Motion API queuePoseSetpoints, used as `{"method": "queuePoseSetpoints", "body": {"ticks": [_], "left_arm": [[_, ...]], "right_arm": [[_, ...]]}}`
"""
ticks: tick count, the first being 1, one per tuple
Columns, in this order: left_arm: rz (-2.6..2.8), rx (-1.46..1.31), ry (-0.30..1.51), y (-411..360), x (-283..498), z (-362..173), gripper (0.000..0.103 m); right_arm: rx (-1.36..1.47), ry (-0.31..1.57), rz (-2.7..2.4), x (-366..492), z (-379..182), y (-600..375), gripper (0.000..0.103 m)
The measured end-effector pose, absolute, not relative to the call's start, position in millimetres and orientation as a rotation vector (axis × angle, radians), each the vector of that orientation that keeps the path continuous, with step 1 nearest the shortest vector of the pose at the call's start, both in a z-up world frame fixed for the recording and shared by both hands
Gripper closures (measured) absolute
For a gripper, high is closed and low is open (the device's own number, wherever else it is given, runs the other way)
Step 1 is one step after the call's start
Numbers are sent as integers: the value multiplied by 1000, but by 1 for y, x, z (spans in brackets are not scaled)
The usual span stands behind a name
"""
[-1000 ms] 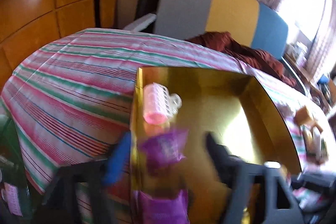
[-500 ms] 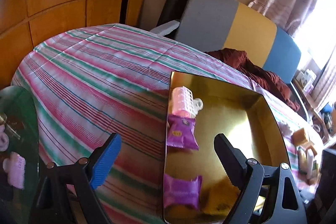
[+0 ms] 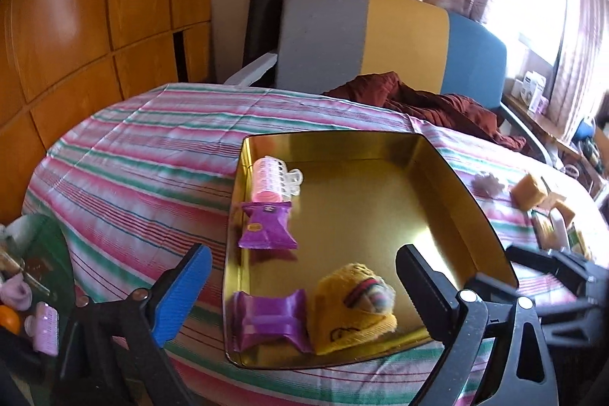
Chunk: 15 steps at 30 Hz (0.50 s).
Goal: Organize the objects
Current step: 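Lift both open tools away from the gold tray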
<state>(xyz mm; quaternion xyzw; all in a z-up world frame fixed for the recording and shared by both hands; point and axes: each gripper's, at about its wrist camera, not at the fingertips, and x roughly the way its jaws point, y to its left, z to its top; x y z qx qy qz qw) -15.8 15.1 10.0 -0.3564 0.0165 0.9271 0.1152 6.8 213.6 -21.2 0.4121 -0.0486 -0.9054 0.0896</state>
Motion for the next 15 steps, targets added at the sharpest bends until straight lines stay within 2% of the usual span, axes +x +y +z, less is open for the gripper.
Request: {"method": "queuePoseSetpoints", "body": {"ticks": [15], "left_arm": [[2702, -1016, 168, 37, -2, 6, 2]], "right_arm": [[1251, -164, -2883, 14, -25, 260, 17]]}}
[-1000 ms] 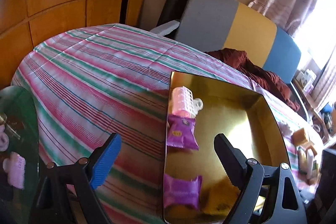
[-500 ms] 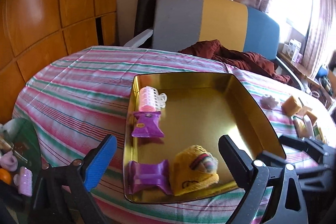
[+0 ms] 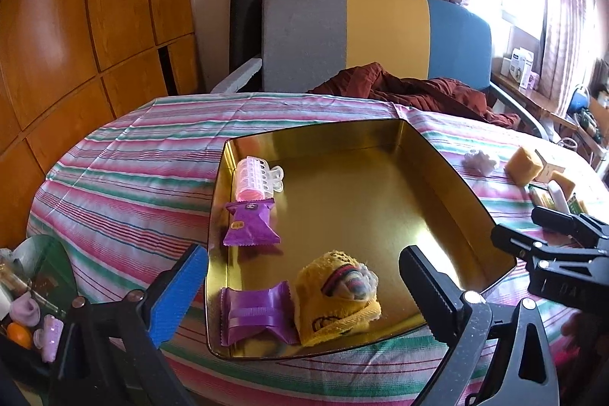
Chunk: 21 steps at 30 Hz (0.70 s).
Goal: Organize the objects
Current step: 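Lift both open tools away from the gold tray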
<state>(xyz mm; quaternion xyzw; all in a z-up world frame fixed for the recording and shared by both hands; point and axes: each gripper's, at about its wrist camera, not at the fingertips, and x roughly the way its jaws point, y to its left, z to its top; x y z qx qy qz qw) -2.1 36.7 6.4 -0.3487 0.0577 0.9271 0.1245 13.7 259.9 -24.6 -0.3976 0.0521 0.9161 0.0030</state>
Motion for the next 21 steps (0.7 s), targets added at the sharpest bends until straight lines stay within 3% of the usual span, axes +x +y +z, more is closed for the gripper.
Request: {"method": "queuePoseSetpoints", "body": {"ticks": [21], "left_arm": [[2714, -994, 284, 52, 5, 8, 2]], "right_arm": [[-1117, 78, 2666, 21, 11, 381, 17]]}}
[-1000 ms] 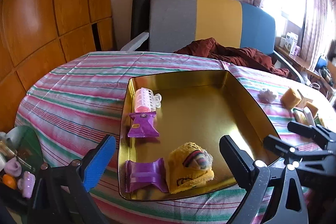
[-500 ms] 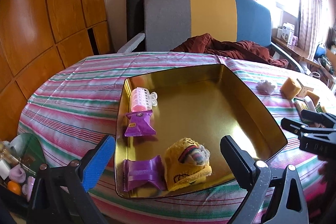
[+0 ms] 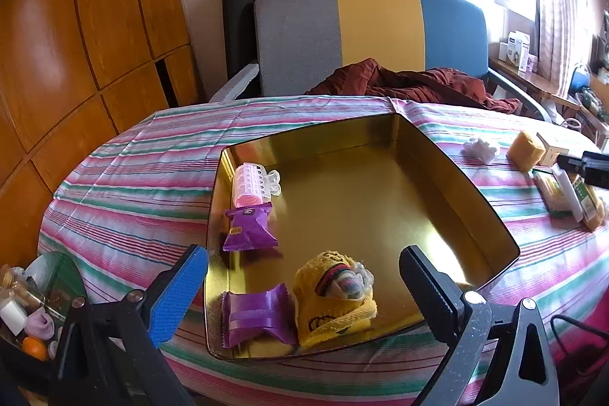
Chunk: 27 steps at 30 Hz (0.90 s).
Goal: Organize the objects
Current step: 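Lift both open tools away from the gold tray, then grasp the plastic-wrapped white ball with the left tool while the right tool grasps a yellow sponge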
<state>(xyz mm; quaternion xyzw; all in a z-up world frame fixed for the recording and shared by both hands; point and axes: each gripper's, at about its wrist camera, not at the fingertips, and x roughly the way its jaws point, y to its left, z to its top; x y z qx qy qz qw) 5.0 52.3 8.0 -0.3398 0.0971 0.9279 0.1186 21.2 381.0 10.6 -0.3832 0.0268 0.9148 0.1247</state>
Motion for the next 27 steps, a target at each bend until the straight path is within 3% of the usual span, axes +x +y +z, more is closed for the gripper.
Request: {"method": "queuePoseSetpoints", "body": {"ticks": [14, 27], "left_arm": [[2673, -993, 363, 74, 7, 8, 2], [2545, -946, 393, 134, -13, 29, 2]], "right_arm": [[-977, 111, 2535, 19, 21, 473, 17], [-923, 376, 2503, 28, 14, 515, 17]]}}
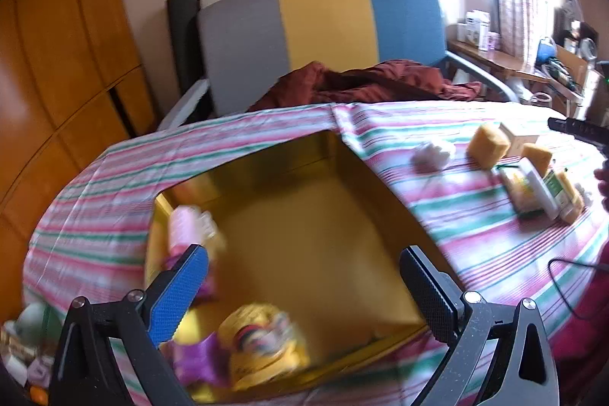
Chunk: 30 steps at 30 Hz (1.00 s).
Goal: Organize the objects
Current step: 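Grasp the plastic-wrapped white ball with the left tool while the right tool grasps a yellow sponge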
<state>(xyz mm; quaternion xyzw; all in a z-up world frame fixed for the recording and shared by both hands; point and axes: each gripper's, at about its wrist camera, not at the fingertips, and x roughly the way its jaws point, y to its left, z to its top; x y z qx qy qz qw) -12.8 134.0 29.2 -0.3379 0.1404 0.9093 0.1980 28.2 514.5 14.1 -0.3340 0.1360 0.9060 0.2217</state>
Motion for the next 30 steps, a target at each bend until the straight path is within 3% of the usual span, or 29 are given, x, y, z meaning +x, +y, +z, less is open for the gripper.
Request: {"method": "queuePoseSetpoints", "body": {"ticks": [9, 19, 30], "left_arm": [[2373, -952, 350, 214, -42, 40, 5], [2217, -1160, 272, 302, -103, 9, 29], [2172, -1380, 123, 357, -162, -40, 32]], "right_arm": [[-933, 468, 2511, 30, 11, 523, 17], [-968, 550, 2528, 30, 8, 528, 17], [-1046, 467, 2553, 19, 2, 512, 17]]}}
